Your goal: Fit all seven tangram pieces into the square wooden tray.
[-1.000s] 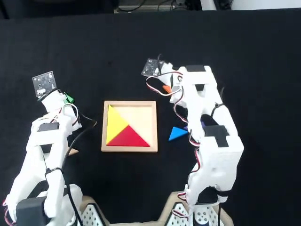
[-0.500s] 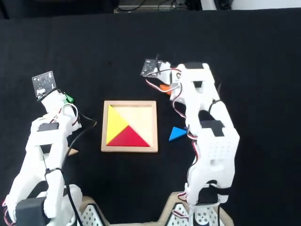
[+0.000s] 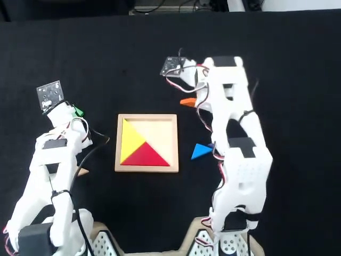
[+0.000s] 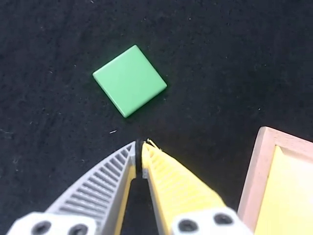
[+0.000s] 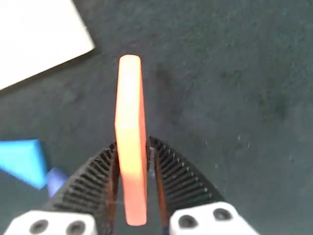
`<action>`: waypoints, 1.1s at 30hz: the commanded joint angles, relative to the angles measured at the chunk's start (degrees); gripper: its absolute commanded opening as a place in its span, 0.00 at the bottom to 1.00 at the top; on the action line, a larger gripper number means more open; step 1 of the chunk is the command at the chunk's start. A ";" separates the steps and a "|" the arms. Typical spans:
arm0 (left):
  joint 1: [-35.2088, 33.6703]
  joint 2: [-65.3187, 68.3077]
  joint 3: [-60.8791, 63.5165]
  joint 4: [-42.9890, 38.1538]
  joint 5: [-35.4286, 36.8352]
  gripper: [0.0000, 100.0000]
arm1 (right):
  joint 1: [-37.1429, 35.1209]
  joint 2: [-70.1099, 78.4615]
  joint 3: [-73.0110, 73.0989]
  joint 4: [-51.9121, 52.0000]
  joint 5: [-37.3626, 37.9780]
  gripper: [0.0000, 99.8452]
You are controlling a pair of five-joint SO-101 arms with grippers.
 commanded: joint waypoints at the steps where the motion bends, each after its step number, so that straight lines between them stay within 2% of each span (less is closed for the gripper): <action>1: 0.92 -0.18 -2.51 -0.97 -0.26 0.03 | 1.93 -4.53 -4.79 8.79 -10.90 0.01; 5: 0.92 -0.18 -2.51 -0.70 -0.26 0.03 | 2.20 -4.70 -5.14 14.07 -27.69 0.01; 8: 0.75 -0.18 -2.42 -0.62 -0.26 0.03 | 2.20 -7.60 -4.70 15.74 -37.36 0.01; 11: 0.66 -0.18 -2.42 -0.62 -0.26 0.03 | 1.93 -15.16 -3.65 15.82 -46.95 0.01; 16: 0.75 -0.18 -2.42 -0.62 -0.26 0.03 | -0.79 -31.34 3.91 15.30 -67.08 0.01; 21: 0.92 -0.18 -2.42 -0.62 -0.26 0.03 | -6.86 -45.49 24.22 5.01 -73.93 0.01; 25: 0.92 -0.18 -2.15 -0.53 -0.26 0.03 | -11.87 -53.58 43.03 -11.34 -79.03 0.01; 29: 0.92 -0.18 -2.07 -0.53 -0.26 0.03 | -14.77 -56.22 56.84 -28.57 -80.53 0.01; 33: 0.92 -0.18 -2.15 -0.62 -0.26 0.03 | -17.76 -56.22 62.73 -33.67 -82.20 0.01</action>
